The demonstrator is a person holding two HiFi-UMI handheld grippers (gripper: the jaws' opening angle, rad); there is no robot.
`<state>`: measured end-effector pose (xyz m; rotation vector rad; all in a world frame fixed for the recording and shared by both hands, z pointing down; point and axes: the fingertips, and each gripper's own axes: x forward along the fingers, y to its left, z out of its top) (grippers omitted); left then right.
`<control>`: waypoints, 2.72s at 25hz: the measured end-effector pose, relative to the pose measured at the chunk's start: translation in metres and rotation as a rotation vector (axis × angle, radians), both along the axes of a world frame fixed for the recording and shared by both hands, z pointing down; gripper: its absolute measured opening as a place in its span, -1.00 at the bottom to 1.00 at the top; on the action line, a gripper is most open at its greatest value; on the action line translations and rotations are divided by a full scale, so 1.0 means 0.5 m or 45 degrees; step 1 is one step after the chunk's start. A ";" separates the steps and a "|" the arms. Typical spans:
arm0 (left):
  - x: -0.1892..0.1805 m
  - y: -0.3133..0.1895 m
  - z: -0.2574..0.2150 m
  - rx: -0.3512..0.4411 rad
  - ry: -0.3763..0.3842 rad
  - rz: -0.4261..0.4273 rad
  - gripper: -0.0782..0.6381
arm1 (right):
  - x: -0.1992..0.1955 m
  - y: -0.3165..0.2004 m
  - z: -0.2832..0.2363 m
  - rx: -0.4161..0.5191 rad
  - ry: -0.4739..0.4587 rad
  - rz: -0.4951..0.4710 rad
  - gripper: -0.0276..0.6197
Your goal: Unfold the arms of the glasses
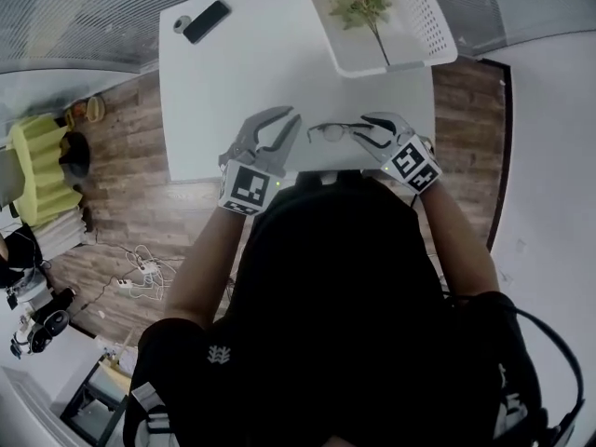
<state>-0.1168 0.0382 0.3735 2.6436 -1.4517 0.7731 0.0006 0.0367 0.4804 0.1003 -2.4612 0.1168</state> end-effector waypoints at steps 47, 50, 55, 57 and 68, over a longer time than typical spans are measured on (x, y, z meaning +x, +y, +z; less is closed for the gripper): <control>0.020 0.113 0.243 -0.393 0.135 -0.077 -0.54 | -0.045 0.023 0.099 -0.013 0.074 -0.225 -0.87; 0.071 0.099 0.265 -0.417 0.173 -0.009 -0.53 | -0.036 0.031 0.082 -0.016 -0.018 -0.204 -0.87; 0.141 0.088 0.284 -0.442 0.243 0.114 -0.46 | -0.022 0.043 0.076 -0.007 -0.072 -0.171 -0.87; 0.161 0.090 0.285 -0.441 0.266 0.170 -0.39 | -0.018 0.049 0.078 -0.003 -0.073 -0.169 -0.87; 0.214 0.082 0.250 -0.414 0.275 0.338 -0.32 | -0.017 0.061 0.074 0.016 -0.100 -0.176 -0.87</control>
